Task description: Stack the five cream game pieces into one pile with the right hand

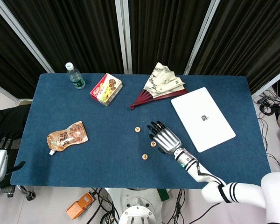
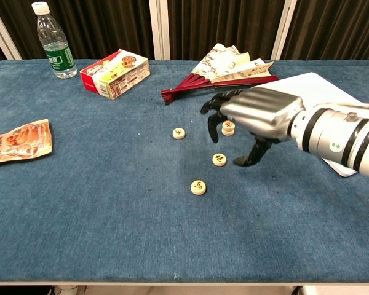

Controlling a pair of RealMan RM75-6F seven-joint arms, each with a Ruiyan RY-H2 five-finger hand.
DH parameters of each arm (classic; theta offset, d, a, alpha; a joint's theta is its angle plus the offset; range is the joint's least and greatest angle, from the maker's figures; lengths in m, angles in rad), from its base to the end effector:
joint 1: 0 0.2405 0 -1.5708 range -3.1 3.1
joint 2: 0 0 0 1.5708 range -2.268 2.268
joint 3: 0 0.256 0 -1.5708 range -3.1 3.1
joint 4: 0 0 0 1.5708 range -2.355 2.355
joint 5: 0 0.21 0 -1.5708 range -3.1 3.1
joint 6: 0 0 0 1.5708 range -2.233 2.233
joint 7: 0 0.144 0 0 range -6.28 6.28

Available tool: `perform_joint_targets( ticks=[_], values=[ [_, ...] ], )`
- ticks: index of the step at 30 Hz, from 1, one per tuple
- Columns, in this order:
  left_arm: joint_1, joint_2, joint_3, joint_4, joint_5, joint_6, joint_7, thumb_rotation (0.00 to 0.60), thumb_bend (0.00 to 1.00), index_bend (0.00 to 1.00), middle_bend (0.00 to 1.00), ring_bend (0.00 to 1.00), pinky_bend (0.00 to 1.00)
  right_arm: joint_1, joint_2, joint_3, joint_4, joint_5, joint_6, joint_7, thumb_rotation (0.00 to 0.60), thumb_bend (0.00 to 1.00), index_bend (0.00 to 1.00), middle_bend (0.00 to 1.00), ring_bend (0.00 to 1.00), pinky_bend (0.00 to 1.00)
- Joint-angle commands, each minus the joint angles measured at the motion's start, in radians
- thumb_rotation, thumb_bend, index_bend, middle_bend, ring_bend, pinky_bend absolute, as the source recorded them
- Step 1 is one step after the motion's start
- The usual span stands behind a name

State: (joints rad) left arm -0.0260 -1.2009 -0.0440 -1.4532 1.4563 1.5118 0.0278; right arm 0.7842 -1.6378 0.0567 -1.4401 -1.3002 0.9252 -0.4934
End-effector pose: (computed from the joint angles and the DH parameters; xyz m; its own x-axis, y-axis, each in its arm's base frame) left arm -0.3491 0.1613 0.1538 0.4868 0.0055 0.8735 0.8692 0.0962 -0.4850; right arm -0.1265 -0.3057 -0.0640 0.6755 -0.1723 0.7170 -0.6287 -0.6427 0.4378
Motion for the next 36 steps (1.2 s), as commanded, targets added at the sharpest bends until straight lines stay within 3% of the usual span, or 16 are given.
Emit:
perform_joint_targets(
  ticks=[1,29,36],
  values=[
    [0.002,0.001,0.0,0.0,-0.001,0.002,0.0,0.6,0.0,0.14,0.1,0.08,0.01,0.002,-0.022,-0.002,0.017,0.007,-0.01,-0.017,0.6,0.37,0.47,0.15,0.07,0.13],
    [0.008,-0.008,0.0,0.02,-0.009,0.0,-0.014,0.6,0.0,0.14,0.1,0.08,0.01,0.026,-0.093,0.031,0.121,0.047,-0.052,-0.023,0.6,0.47,0.6,0.15,0.08,0.13],
    [0.009,-0.006,0.001,0.02,-0.009,-0.001,-0.013,0.6,0.0,0.14,0.1,0.08,0.01,0.028,-0.06,0.088,0.096,0.06,-0.023,0.027,0.6,0.49,0.61,0.15,0.08,0.13]
  ],
)
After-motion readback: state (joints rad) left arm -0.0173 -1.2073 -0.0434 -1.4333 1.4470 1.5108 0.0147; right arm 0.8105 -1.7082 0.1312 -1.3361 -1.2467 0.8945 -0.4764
